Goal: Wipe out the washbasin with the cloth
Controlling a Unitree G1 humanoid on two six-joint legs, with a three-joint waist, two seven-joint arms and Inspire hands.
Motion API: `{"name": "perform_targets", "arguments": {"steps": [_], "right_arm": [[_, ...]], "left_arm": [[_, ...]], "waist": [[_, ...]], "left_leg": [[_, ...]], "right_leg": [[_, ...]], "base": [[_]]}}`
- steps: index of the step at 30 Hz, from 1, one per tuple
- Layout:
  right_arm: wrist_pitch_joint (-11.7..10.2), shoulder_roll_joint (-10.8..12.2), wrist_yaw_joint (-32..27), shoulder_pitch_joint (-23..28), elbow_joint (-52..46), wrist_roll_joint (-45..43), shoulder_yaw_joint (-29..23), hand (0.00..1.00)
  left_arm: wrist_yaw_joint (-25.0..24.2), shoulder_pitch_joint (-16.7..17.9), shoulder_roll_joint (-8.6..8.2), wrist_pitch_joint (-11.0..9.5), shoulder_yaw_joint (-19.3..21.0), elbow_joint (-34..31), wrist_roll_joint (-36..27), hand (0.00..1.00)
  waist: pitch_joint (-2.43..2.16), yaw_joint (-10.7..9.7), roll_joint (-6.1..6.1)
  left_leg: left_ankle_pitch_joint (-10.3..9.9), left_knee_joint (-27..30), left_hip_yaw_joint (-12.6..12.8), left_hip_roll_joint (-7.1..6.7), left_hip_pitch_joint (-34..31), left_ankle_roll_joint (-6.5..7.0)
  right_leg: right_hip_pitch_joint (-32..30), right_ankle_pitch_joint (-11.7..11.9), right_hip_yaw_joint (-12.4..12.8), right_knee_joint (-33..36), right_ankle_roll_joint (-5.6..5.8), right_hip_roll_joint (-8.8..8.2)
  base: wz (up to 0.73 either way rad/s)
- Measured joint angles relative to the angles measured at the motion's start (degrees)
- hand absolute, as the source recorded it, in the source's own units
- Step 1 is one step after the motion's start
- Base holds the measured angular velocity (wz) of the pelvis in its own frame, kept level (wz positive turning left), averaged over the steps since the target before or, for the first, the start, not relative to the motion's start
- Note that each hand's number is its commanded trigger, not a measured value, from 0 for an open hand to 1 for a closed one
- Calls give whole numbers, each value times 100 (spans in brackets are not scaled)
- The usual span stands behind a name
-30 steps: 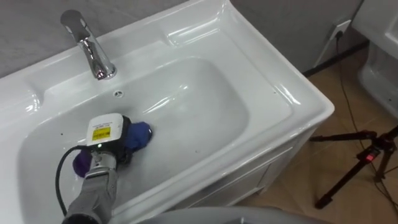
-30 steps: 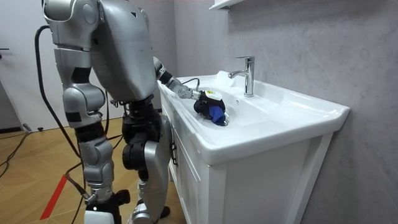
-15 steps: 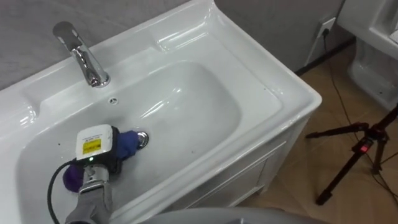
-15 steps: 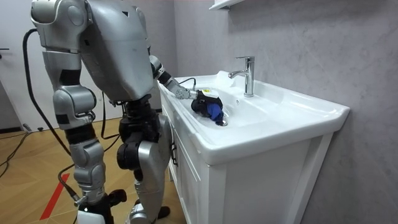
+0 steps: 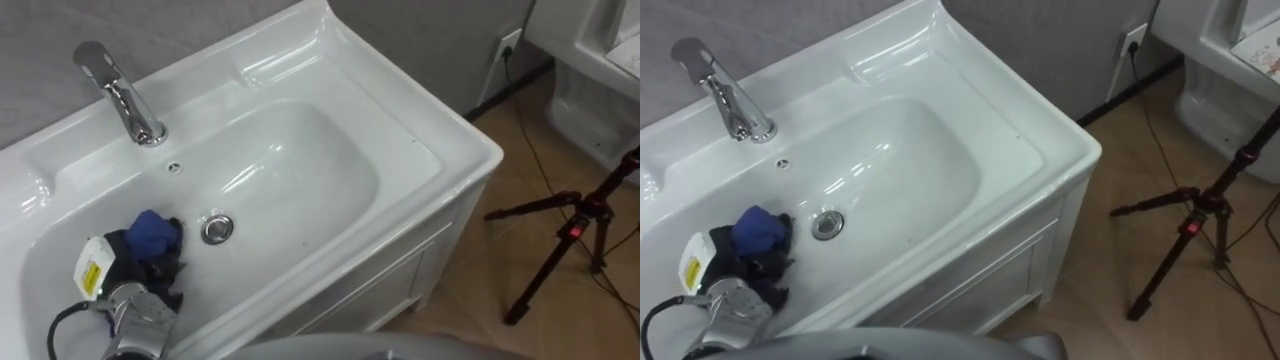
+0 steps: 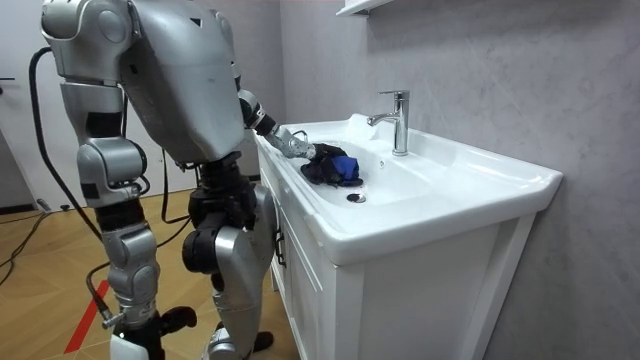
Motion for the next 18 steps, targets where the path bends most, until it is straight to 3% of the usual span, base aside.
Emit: {"name": "perform_targets", "arguments": {"steps": [2, 6, 10, 18], "right_arm": [[-4, 12, 0, 43, -47, 1, -15, 0], [4, 58, -50, 247, -173, 23, -52, 0], [-5, 73, -160, 234, -175, -4, -65, 0], [-2, 144, -276, 243, -227, 21, -105, 0]], "left_arm": [[-33, 1, 0, -33, 16, 2, -269, 100], [-245, 5, -28, -322, 35, 1, -978, 100], [-381, 32, -43, -444, 43, 31, -1011, 100], [-405, 30, -66, -488, 57, 32, -1109, 100]], "waist": [[-4, 16, 12], [-6, 131, 11], [-8, 148, 17], [-32, 146, -24]], "left_leg": [[-18, 2, 11, 19, 17, -18], [-28, 13, 2, 40, 53, -33], [-27, 30, -7, 45, 58, -35], [-26, 79, -13, 36, 83, -33]], "right_leg": [[6, 12, 2, 8, -12, 16], [4, 5, 7, 98, -37, 42], [9, 4, 1, 104, -41, 26], [21, 2, 7, 106, -39, 25]], "base": [[-10], [-3], [0], [0]]}}
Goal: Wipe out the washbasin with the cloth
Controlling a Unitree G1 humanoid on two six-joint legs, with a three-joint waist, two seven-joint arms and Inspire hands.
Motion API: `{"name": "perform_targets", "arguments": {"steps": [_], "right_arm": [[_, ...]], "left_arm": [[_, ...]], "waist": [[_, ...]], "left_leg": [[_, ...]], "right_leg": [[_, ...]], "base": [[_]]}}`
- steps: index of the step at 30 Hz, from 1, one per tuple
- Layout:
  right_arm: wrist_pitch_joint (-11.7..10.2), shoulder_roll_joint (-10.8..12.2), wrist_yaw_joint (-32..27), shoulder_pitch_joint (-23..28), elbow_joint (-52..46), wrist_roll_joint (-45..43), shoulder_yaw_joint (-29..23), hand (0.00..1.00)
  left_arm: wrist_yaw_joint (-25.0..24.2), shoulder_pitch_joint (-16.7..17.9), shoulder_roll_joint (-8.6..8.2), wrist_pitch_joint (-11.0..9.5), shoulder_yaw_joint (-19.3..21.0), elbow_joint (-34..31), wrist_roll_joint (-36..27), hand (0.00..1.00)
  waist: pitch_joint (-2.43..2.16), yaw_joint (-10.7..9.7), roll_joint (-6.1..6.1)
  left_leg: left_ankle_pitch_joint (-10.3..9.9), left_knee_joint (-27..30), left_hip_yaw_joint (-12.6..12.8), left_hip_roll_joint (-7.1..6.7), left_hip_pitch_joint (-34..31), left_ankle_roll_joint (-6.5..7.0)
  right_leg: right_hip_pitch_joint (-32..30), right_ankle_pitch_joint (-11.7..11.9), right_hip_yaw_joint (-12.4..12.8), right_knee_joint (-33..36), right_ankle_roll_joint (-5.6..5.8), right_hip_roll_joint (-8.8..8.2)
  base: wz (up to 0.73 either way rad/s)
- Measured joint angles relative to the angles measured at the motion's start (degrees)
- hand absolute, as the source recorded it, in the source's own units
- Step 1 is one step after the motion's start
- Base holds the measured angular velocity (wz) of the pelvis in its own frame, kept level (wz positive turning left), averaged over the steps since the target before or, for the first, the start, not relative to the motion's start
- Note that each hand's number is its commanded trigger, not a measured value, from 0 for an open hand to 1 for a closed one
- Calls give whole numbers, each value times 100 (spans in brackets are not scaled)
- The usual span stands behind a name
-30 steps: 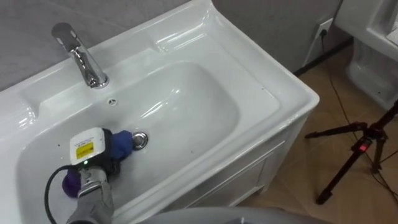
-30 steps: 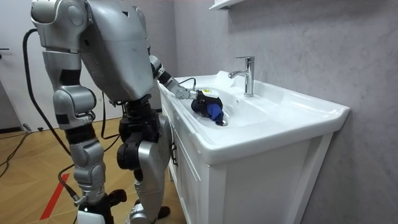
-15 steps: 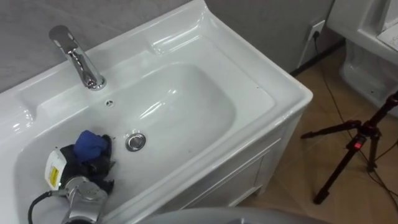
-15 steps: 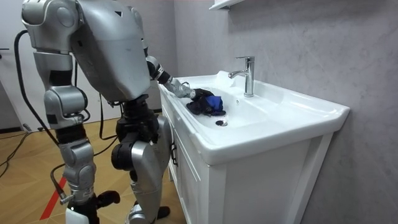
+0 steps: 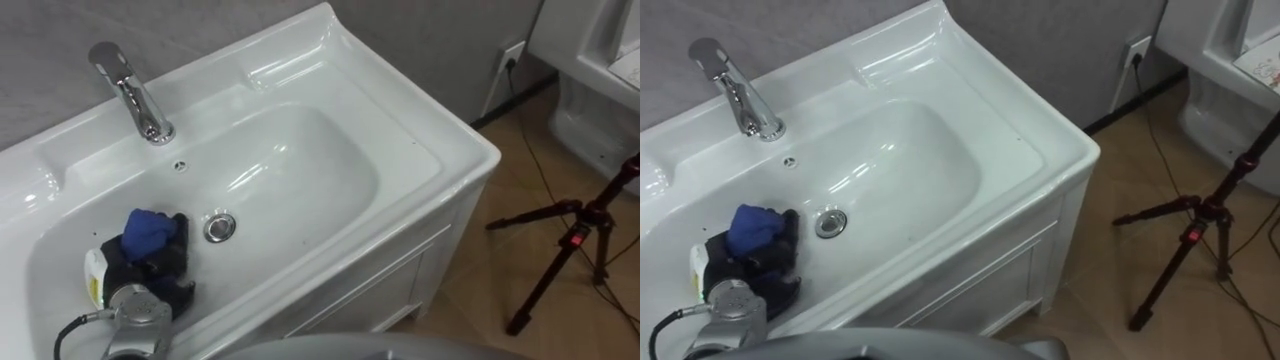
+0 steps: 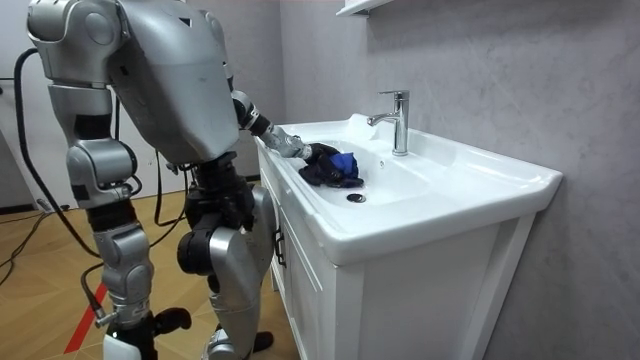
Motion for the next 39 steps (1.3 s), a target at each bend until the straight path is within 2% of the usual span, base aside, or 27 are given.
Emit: {"name": "perform_targets", "arguments": {"steps": [10, 13, 14, 16, 18, 20, 24, 30, 39], "right_arm": [[-9, -56, 23, -41, -76, 106, -171, 0], [-7, -69, 2, -48, -79, 111, -405, 0], [-10, -69, -1, -66, -83, 115, -499, 0], [-12, -88, -2, -81, -83, 165, -563, 0], [-21, -150, -1, -156, -93, 252, -565, 0], [-31, -147, -1, -175, -135, 343, -566, 0], [-154, -153, -51, -265, -170, 418, -614, 0], [-320, -156, -59, -381, -172, 743, -719, 0], [-332, -160, -115, -350, -88, 767, -743, 0]], "left_arm": [[-87, -31, 26, 0, 274, 22, 11, 100], [-136, -120, 99, 37, 622, 30, 9, 100], [-136, -160, 177, 56, 716, 40, 8, 100], [-151, -288, 287, 96, 729, 64, 6, 100], [-195, -449, 312, 270, 728, 184, 9, 100], [-224, -540, 339, 317, 728, 258, 9, 100], [-365, -586, 373, 321, 727, 265, 26, 100], [-395, -653, 373, 338, 724, 254, 124, 100], [-396, -655, 373, 339, 725, 248, 271, 100]], "waist": [[-9, 6, 32], [-13, 9, 71], [-11, 8, 85], [-5, 17, 136], [-11, 21, 199], [-10, 21, 213], [-2, 159, 266], [-9, 186, 292], [-8, 186, 288]], "left_leg": [[-2, -70, 16, 9, -21, -2], [-2, -65, -57, 9, -65, -3], [-1, -62, -92, 8, -80, -3], [-1, -52, -129, 2, -88, -3], [-2, -38, -181, -16, -126, 0], [-2, -7, -244, -19, -167, 1], [0, -6, -324, -16, -212, 0], [2, 2, -367, -18, -231, 0], [4, 36, -415, -21, -281, 1]], "right_leg": [[-13, 14, 34, -13, -6, 37], [-22, 15, -20, -17, -10, 28], [-28, 14, -28, -21, -11, 27], [-26, 12, -51, -26, -13, 19], [-47, 11, -74, -25, -9, 4], [-56, 7, -125, -22, -11, -6], [-103, 0, -157, -24, -23, 3], [-94, -1, -188, -57, -25, -5], [-116, -2, -206, -76, -26, -11]], "base": [[-2], [11], [10], [7], [2], [11], [2], [2], [0]]}}
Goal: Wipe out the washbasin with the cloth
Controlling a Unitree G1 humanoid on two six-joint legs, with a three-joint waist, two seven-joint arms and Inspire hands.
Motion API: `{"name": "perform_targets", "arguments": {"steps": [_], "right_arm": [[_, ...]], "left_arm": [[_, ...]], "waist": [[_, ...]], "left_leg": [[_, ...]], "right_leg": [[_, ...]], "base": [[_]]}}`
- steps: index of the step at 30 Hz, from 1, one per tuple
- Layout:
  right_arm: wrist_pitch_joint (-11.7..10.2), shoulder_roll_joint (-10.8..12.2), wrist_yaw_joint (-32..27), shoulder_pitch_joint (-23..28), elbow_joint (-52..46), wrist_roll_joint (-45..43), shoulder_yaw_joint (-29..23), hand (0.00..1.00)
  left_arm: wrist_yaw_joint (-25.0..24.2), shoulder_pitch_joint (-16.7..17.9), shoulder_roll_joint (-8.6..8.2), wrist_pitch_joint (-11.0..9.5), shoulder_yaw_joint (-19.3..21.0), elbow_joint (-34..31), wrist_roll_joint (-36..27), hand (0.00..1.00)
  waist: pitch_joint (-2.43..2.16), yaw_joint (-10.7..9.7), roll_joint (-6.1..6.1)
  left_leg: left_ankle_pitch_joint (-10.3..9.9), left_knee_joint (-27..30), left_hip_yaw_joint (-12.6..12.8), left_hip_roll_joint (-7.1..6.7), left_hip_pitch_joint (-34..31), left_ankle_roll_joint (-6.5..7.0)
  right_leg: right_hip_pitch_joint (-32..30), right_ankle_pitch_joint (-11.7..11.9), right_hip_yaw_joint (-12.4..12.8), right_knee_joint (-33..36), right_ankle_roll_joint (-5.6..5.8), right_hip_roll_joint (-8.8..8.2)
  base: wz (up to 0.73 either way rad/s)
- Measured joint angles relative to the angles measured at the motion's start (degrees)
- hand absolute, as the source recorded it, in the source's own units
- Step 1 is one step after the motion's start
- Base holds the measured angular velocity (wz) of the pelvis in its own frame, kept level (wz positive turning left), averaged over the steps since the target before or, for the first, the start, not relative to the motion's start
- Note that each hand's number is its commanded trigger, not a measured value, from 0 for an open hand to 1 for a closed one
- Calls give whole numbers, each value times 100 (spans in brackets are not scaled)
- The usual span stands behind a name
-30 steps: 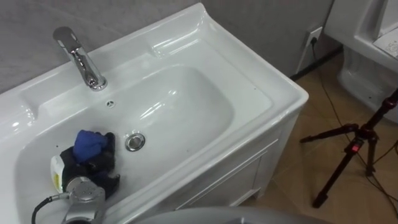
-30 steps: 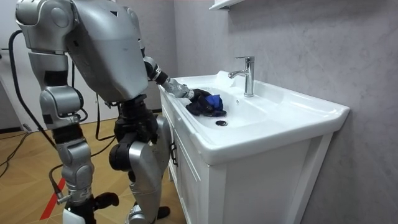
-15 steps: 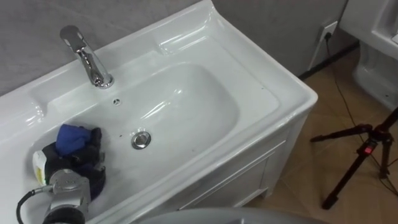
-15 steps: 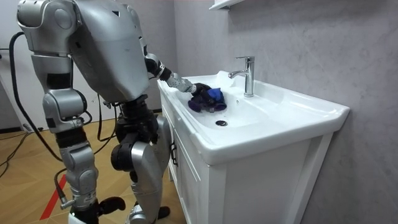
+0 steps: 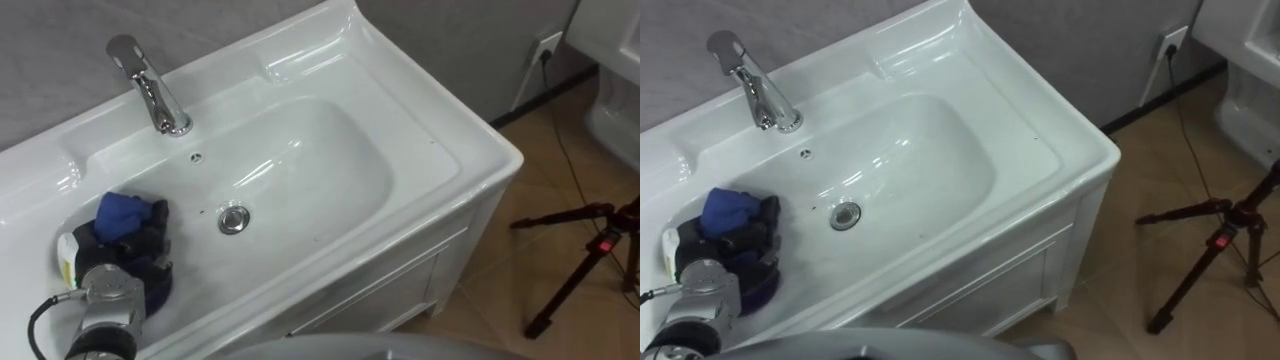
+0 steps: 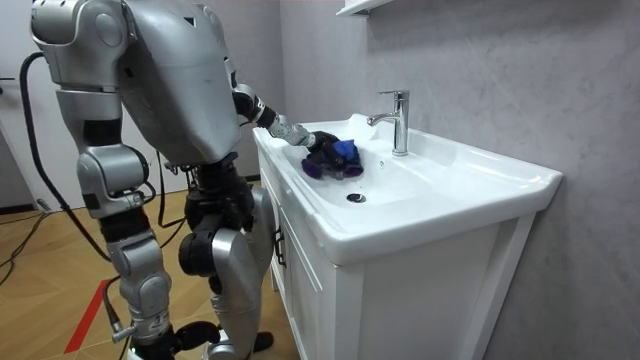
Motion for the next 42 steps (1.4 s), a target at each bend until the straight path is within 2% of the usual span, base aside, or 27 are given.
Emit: {"name": "perform_targets", "arguments": {"steps": [7, 16, 24, 26, 29, 32, 34, 36, 37, 38, 39, 40, 42], "right_arm": [[17, -8, -5, 129, 175, 8, -31, 0], [77, -3, -23, 151, 28, 9, -46, 0], [74, 5, -188, 140, -117, 7, -222, 0], [74, -6, -277, 133, -112, 7, -265, 0], [94, -17, -302, 115, -96, 3, -280, 0], [214, -16, -301, 131, -74, -82, -369, 0], [239, -23, -316, 181, -75, -136, -391, 0], [248, -13, -325, 213, -76, -156, -352, 0], [245, -15, -324, 210, -78, -160, -323, 0], [214, -32, -315, 174, -76, -173, -253, 0], [147, -58, -288, 110, -71, -179, -206, 0], [108, -74, -271, 105, -64, -179, -195, 0], [-76, -125, -174, -13, -74, -195, 2, 0]], "left_arm": [[1, 4, 6, 10, 1, -73, 134, 100], [1, 43, 7, 148, 9, -438, 249, 100], [5, 52, 25, 176, 119, -888, 432, 100], [3, 111, 68, 223, 164, -1053, 429, 100], [-14, 146, 133, 491, 168, -1346, 415, 100], [-106, 328, 209, 658, 405, -1899, 415, 100], [-69, 349, 383, 829, 785, -2078, 387, 100], [89, 355, 864, 1004, 1218, -2081, 361, 100], [141, 349, 979, 1014, 1310, -2083, 363, 100], [291, 343, 1176, 1015, 1440, -2108, 385, 100], [418, 344, 1272, 1015, 1594, -2199, 396, 100], [469, 351, 1275, 1015, 1684, -2251, 424, 100], [587, 427, 1249, 1015, 1689, -2573, 697, 100]], "waist": [[2, 19, -13], [4, 134, -61], [-9, 402, 5], [-13, 433, 51], [-37, 434, 81], [-52, 481, 82], [-57, 600, 68], [-39, 659, 43], [-31, 672, 35], [19, 715, 8], [75, 767, -9], [78, 773, 26], [104, 736, 15]], "left_leg": [[0, 2, -39, 1, -31, 0], [1, 5, -102, -1, -103, -1], [7, 9, -202, -2, -100, -9], [12, 2, -208, -2, -105, -13], [18, 11, -271, -2, -181, -17], [32, 16, -356, 1, -233, -37], [40, 19, -380, 8, -273, -51], [40, 77, -556, 1, -347, -51], [40, 84, -587, -3, -353, -51], [40, 100, -654, -14, -351, -51], [39, 112, -693, -33, -355, -50], [39, 128, -716, -41, -373, -49], [51, 182, -925, -117, -420, -26]], "right_leg": [[-27, -3, -33, -7, -5, -1], [-40, -6, -92, -34, -10, -11], [-35, -14, -143, -40, -23, -10], [-38, -19, -152, -35, -31, -11], [-49, -27, -212, -37, -43, -20], [-85, -49, -280, -21, -69, -20], [-116, -59, -313, -26, -81, -17], [-101, -63, -496, -36, -88, -45], [-93, -63, -516, -39, -89, -55], [-35, -63, -587, -52, -89, -98], [-13, -71, -640, -92, -78, -106], [12, -75, -674, -126, -73, -106], [107, -102, -879, -180, -31, -198]], "base": [[2], [3], [3], [2], [7], [10], [15], [38], [36], [30], [30], [35], [46]]}}
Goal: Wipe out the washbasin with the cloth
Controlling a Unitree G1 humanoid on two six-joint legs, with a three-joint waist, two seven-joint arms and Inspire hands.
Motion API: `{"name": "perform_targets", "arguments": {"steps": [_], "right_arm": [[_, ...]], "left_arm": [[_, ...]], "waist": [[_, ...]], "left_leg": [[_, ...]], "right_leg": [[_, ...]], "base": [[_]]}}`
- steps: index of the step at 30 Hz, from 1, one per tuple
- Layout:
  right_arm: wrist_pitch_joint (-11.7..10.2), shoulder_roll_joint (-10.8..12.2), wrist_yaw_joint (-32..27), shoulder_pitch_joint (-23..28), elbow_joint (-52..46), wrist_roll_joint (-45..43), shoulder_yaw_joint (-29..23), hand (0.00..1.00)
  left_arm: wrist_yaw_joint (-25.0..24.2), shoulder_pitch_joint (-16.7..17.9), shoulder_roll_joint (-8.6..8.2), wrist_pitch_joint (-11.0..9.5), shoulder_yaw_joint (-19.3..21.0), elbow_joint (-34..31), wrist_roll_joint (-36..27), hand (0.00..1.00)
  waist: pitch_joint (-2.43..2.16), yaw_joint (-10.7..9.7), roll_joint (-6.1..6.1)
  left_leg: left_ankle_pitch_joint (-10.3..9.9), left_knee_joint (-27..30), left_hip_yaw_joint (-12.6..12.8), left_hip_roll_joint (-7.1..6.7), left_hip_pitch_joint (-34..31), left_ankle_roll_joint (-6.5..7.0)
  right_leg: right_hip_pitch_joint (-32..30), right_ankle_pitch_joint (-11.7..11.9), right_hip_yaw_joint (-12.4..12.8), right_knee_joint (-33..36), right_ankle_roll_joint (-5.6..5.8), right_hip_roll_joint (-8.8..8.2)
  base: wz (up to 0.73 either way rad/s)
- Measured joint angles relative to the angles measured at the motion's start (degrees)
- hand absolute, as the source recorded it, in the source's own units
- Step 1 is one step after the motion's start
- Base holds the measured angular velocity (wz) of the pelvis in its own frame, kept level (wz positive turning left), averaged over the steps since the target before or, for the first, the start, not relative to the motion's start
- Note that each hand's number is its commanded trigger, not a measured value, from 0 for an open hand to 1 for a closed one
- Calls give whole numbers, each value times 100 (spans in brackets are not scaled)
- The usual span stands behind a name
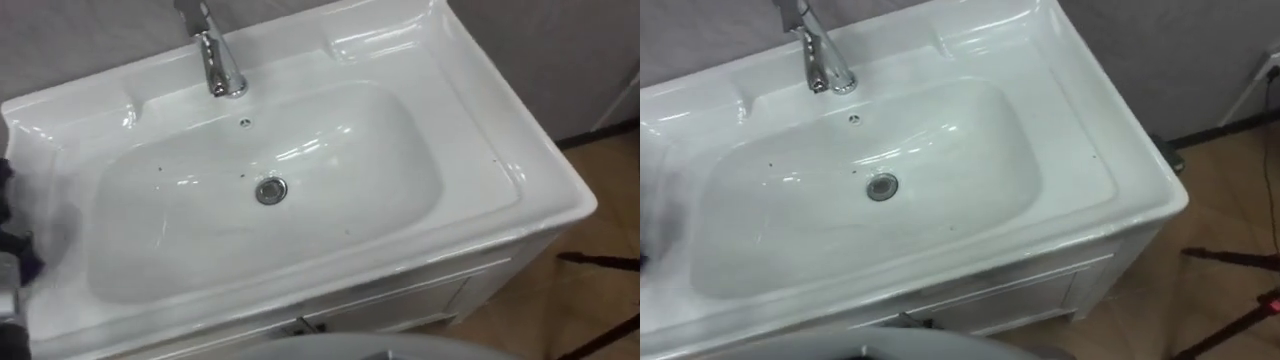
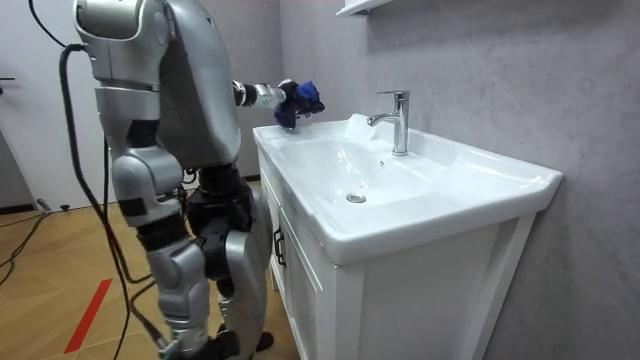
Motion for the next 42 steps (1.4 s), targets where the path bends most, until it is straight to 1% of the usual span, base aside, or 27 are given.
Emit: {"name": "perform_targets", "arguments": {"steps": [1, 3, 4, 5, 6, 8, 10, 11, 12, 14, 15, 18, 21, 23, 24, 28, 31, 33, 35, 37, 39, 41, 42], "right_arm": [[-38, -7, 8, -18, 0, 0, 44, 0], [-169, -4, 71, -94, 5, 90, 308, 0], [-192, -5, 99, -96, 1, 147, 419, 0], [-264, -1, 164, -102, 1, 222, 556, 0], [-303, 13, 234, -100, 3, 233, 627, 0], [-373, 41, 306, -105, 7, 238, 647, 0], [-445, 70, 316, -118, -8, 231, 648, 0], [-498, 84, 316, -117, -3, 229, 648, 0], [-527, 79, 316, -99, 3, 229, 652, 0], [-559, 69, 314, -46, 17, 231, 654, 0], [-582, 66, 313, -25, 40, 231, 654, 0], [-607, 45, 352, 2, 154, 196, 665, 0], [-602, 10, 449, -2, 298, 180, 666, 0], [-600, -17, 481, 1, 371, 166, 673, 0], [-598, -25, 508, -13, 413, 130, 698, 0], [-585, -24, 623, 0, 422, -6, 699, 0], [-491, -49, 681, -4, 418, -75, 699, 0], [-446, -77, 713, -23, 419, -59, 694, 0], [-383, -93, 745, -23, 418, -51, 694, 0], [-362, -92, 752, -15, 415, -48, 694, 0], [-350, -94, 751, 3, 417, -17, 696, 0], [-350, -93, 748, -2, 417, -15, 695, 0], [-351, -94, 744, -1, 420, -15, 694, 0]], "left_arm": [[-2, 31, -21, -5, -32, -91, 77, 100], [4, 158, -136, -21, -130, -417, 166, 100], [7, 186, -182, -21, -161, -527, 166, 100], [47, 268, -277, -22, -260, -805, 169, 100], [79, 275, -380, -26, -339, -1039, 169, 100], [91, 276, -457, -109, -430, -1270, 177, 100], [96, 275, -506, -171, -476, -1508, 393, 100], [102, 275, -511, -228, -480, -1666, 556, 100], [110, 275, -511, -338, -482, -1762, 695, 100], [122, 275, -511, -468, -496, -1862, 848, 100], [127, 275, -511, -549, -499, -1881, 930, 100], [137, 274, -513, -605, -600, -1898, 1208, 100], [138, 275, -518, -655, -697, -1898, 1409, 100], [138, 275, -527, -658, -713, -1898, 1434, 100], [138, 275, -529, -658, -713, -1897, 1443, 100], [138, 277, -530, -652, -712, -1890, 1478, 100], [135, 281, -528, -643, -712, -1804, 1763, 100], [133, 285, -525, -636, -707, -1606, 2053, 100], [132, 303, -525, -634, -706, -1347, 2166, 100], [123, 330, -525, -625, -704, -1095, 2169, 100], [113, 342, -525, -600, -694, -806, 2162, 100], [109, 395, -525, -570, -674, -732, 2032, 100], [109, 403, -524, -553, -673, -719, 1912, 100]], "waist": [[-2, -8, 3], [-1, -11, 1], [0, -11, -1], [5, -18, -9], [20, -23, -21], [30, -31, -14], [41, -101, -25], [60, -168, -33], [70, -190, -49], [68, -255, -40], [55, -299, -18], [34, -360, 12], [31, -365, 14], [33, -374, 12], [34, -366, -6], [29, -327, -63], [23, -293, -86], [12, -260, -68], [-5, -252, -57], [-5, -224, -49], [-6, -136, -52], [-14, -105, -57], [-15, -43, -71]], "left_leg": [[5, 0, -44, -15, -5, 8], [20, 3, -109, -47, -2, 32], [23, 3, -134, -54, -7, 36], [27, 6, -200, -72, -21, 44], [33, 5, -227, -86, -30, 53], [34, 4, -231, -89, -38, 54], [34, 6, -243, -92, -85, 54], [34, 6, -254, -92, -100, 54], [34, 6, -253, -92, -116, 54], [34, 4, -247, -100, -128, 54], [34, -4, -234, -101, -130, 54], [33, -19, -173, -102, -128, 53], [33, -53, -164, -101, -111, 53], [33, -92, -136, -100, -99, 53], [33, -96, -94, -100, -88, 53], [32, -96, -86, -104, -64, 53], [32, -92, -93, -103, -59, 53], [33, -82, -90, -101, -55, 53], [33, -79, -92, -100, -49, 53], [33, -80, -91, -98, -24, 53], [33, -84, -51, -92, -14, 54], [33, -85, -51, -92, -12, 54], [33, -84, -52, -93, -12, 54]], "right_leg": [[30, -4, -44, -26, 7, -5], [97, -19, -106, -55, 33, -30], [102, -22, -116, -54, 36, -45], [103, -27, -146, -55, 42, -87], [109, -30, -179, -55, 47, -102], [111, -31, -179, -66, 49, -102], [81, -31, -192, -79, 49, -102], [75, -31, -207, -89, 49, -103], [73, -29, -211, -124, 49, -102], [74, -28, -227, -150, 49, -94], [77, -28, -227, -144, 48, -88], [77, -26, -226, -146, 46, -92], [75, -26, -209, -152, 46, -91], [67, -27, -209, -155, 46, -90], [69, -26, -199, -154, 47, -89], [77, -26, -184, -140, 47, -91], [77, -27, -178, -139, 48, -92], [80, -27, -175, -140, 49, -91], [84, -28, -179, -144, 50, -88], [94, -29, -171, -146, 51, -80], [97, -29, -156, -142, 51, -78], [95, -29, -168, -137, 51, -80], [93, -29, -166, -138, 51, -81]], "base": [[41], [27], [20], [18], [14], [3], [3], [4], [0], [0], [0], [-5], [-2], [0], [-4], [-4], [0], [0], [0], [-2], [-4], [0], [0]]}}
